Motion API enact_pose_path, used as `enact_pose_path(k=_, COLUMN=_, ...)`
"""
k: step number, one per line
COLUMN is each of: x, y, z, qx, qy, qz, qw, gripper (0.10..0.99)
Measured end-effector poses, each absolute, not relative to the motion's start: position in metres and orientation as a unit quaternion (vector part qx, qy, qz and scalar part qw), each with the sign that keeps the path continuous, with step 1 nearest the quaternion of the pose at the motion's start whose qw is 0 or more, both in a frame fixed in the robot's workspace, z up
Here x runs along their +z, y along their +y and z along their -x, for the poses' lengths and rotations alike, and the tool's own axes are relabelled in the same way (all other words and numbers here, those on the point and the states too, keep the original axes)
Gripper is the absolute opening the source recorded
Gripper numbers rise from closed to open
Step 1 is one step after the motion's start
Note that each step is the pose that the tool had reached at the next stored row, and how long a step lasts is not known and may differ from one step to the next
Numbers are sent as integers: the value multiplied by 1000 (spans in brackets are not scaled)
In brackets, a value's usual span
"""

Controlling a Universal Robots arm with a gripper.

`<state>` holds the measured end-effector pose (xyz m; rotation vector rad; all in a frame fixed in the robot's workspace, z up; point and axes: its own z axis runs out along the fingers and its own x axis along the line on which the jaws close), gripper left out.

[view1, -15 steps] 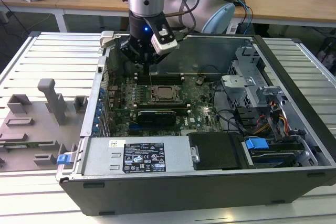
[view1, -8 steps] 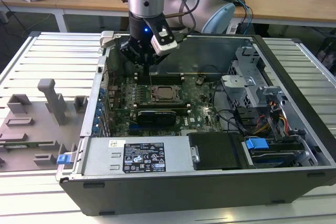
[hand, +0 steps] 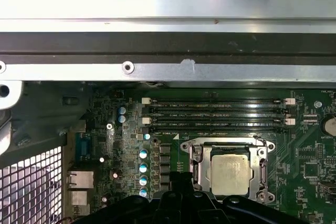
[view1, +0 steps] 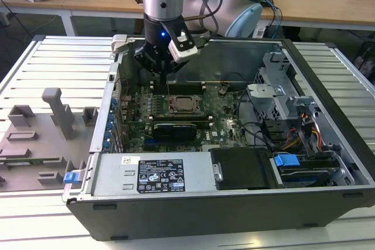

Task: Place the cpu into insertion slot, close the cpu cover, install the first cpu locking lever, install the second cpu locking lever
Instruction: 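Install the first cpu locking lever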

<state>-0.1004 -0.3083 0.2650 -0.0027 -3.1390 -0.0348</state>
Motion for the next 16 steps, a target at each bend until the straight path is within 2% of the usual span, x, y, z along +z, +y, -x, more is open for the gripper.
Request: enact_pose_path(k=16, x=257, y=-308, z=100, qx=-11, qy=-1000, qz=1, qw=1, gripper=106)
